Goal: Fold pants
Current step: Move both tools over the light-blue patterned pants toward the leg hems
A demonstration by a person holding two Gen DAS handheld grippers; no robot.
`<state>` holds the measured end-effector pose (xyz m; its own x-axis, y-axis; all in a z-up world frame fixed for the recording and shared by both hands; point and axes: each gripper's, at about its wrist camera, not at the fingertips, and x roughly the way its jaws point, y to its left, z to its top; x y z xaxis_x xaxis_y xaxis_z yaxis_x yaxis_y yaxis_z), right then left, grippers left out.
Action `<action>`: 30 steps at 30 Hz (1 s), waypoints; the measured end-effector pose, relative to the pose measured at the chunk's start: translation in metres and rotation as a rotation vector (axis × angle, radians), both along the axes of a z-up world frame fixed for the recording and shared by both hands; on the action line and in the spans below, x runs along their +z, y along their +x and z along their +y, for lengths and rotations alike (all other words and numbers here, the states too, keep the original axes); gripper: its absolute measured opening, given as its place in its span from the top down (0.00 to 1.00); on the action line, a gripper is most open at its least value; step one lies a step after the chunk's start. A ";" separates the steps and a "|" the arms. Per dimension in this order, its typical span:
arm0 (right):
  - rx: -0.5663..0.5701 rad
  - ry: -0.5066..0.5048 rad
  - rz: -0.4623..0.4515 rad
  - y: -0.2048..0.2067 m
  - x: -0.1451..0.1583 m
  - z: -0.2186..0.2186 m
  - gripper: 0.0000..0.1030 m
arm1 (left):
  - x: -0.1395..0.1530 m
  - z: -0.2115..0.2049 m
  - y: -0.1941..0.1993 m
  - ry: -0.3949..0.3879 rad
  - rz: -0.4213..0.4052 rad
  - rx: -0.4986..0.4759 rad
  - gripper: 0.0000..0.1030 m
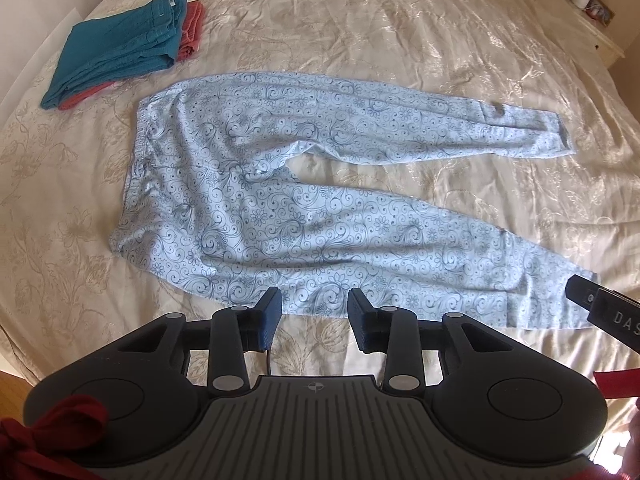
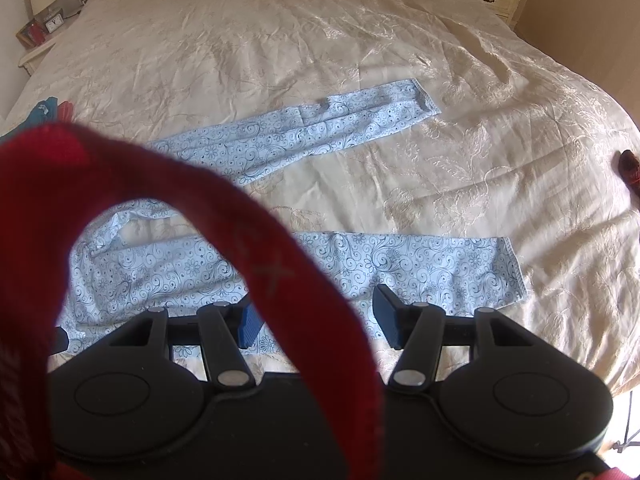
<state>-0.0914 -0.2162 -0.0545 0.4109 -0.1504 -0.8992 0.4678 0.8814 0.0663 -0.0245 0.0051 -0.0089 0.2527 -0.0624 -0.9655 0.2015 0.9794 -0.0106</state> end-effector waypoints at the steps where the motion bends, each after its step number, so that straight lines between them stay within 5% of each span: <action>1: -0.001 0.000 0.000 0.000 0.000 0.000 0.40 | -0.001 0.000 0.000 0.005 -0.004 0.001 0.65; 10: 0.023 0.000 -0.012 0.002 -0.002 0.001 0.40 | -0.004 -0.001 -0.002 0.030 -0.044 0.003 0.65; 16: 0.053 -0.018 -0.030 0.004 -0.004 0.003 0.40 | -0.007 0.000 -0.001 -0.030 -0.030 0.011 0.65; 23: 0.097 0.050 -0.124 0.000 -0.010 -0.001 0.40 | -0.014 -0.004 0.000 -0.026 -0.010 -0.010 0.65; 30: 0.098 0.040 -0.082 0.003 -0.028 -0.009 0.43 | -0.024 -0.010 0.002 0.023 -0.006 -0.031 0.66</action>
